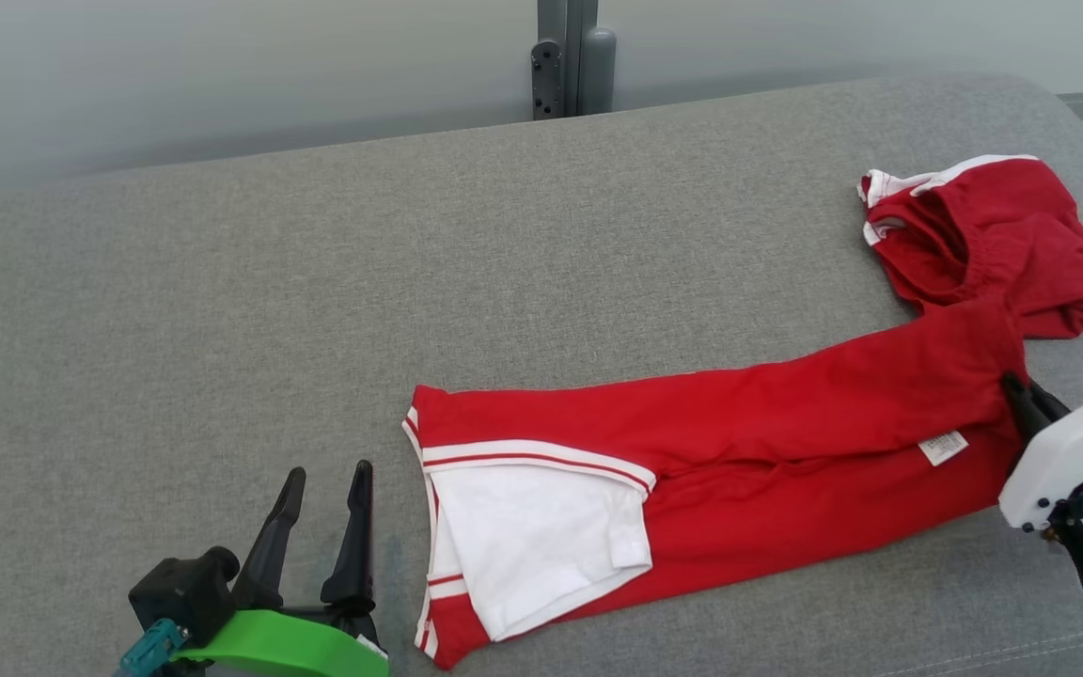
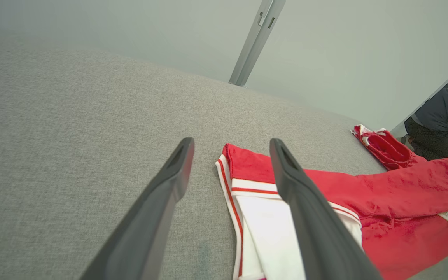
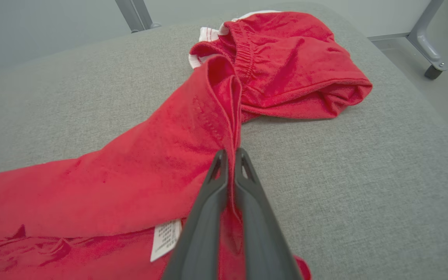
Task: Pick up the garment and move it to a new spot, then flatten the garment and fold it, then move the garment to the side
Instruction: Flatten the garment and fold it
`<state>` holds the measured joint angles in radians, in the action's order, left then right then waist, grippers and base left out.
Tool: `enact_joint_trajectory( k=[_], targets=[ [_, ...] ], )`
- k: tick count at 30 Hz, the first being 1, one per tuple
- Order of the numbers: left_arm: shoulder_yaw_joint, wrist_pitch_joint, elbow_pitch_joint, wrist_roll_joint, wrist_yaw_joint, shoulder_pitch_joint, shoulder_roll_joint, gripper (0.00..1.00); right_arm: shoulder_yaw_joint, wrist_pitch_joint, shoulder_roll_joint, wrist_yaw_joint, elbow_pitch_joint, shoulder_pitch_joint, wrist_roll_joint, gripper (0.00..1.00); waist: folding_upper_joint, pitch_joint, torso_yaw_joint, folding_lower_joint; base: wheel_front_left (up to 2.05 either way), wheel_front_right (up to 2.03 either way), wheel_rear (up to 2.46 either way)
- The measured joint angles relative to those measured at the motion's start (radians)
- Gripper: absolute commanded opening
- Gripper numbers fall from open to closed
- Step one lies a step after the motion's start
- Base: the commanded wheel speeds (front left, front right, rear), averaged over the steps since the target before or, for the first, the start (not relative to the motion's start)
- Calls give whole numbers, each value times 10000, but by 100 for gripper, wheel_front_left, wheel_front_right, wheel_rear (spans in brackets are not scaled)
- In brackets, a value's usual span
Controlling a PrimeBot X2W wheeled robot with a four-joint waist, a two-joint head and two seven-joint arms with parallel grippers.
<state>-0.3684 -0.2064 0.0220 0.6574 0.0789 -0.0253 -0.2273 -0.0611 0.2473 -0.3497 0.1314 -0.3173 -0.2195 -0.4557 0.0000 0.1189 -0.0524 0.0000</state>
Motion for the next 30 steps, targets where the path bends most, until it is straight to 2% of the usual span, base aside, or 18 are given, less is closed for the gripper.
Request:
enact_joint_trajectory(
  k=[4, 12, 17, 23, 30],
  targets=[
    [-42, 27, 2, -17, 0, 29, -27, 100, 637, 460, 207, 0, 999, 97, -652, 0, 0, 38, -106, 0, 0, 0, 0],
    [-104, 44, 92, -31, 0, 75, -48, 100, 1958, 1682, 698, -6, 3277, 576, -2713, 0, 0, -79, 47, 0, 0, 0, 0],
    [-153, 44, 102, -21, 0, 77, -35, 100, 2817, 2109, 1047, -8, 4088, 762, -3189, 0, 0, -196, 299, 0, 0, 0, 0],
    [-192, 35, 142, 46, -10, 70, -25, 100, 3789, 2038, 1685, -10, 3852, 769, -3214, 0, 0, -369, 654, 0, 0, 0, 0],
    [-276, 33, 169, 81, -19, 58, -13, 100, 5035, 1327, 2681, -10, 2290, 63, -3185, 0, 0, -515, 1022, 0, 0, 0, 0]
  ],
)
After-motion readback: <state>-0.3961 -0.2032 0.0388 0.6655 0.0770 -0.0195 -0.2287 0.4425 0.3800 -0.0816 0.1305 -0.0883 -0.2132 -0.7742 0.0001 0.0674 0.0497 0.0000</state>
